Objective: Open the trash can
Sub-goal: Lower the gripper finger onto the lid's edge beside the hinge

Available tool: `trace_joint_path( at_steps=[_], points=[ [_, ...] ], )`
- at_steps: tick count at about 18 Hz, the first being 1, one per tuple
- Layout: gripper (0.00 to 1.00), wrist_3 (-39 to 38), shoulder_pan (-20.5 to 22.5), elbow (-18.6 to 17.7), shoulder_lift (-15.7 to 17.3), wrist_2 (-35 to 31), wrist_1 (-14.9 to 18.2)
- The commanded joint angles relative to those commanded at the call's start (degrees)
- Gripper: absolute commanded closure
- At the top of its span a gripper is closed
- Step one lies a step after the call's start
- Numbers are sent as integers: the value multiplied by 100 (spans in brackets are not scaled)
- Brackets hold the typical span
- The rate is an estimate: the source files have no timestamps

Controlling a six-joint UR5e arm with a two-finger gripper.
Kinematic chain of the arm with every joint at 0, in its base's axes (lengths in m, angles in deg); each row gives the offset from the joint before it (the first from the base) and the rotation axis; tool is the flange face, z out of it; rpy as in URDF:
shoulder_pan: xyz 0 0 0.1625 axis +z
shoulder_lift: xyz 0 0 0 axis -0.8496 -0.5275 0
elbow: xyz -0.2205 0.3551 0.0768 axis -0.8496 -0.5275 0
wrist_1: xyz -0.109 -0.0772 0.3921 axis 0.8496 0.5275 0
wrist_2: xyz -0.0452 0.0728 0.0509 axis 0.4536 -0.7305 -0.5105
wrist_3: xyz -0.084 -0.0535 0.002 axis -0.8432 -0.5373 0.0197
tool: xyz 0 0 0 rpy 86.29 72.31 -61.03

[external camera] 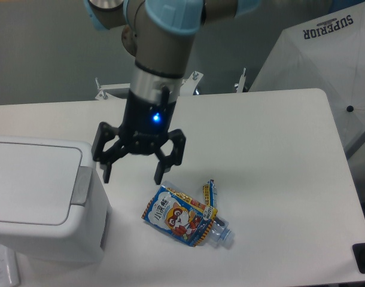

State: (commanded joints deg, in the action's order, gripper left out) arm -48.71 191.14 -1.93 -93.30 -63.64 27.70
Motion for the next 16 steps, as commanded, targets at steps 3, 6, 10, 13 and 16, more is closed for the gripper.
trace_joint_path(
  at_steps=[3, 6, 10, 13, 16],
  points=[
    [0, 26, -97, -61, -27, -9, -26],
    [0, 35, -141, -132, -27, -9, -44],
    [0, 44, -158, -185, -27, -9, -44],
    [0, 44, -202, -185, -53, -9, -53],
    [0, 53, -228, -193, -62, -35, -53]
  ],
)
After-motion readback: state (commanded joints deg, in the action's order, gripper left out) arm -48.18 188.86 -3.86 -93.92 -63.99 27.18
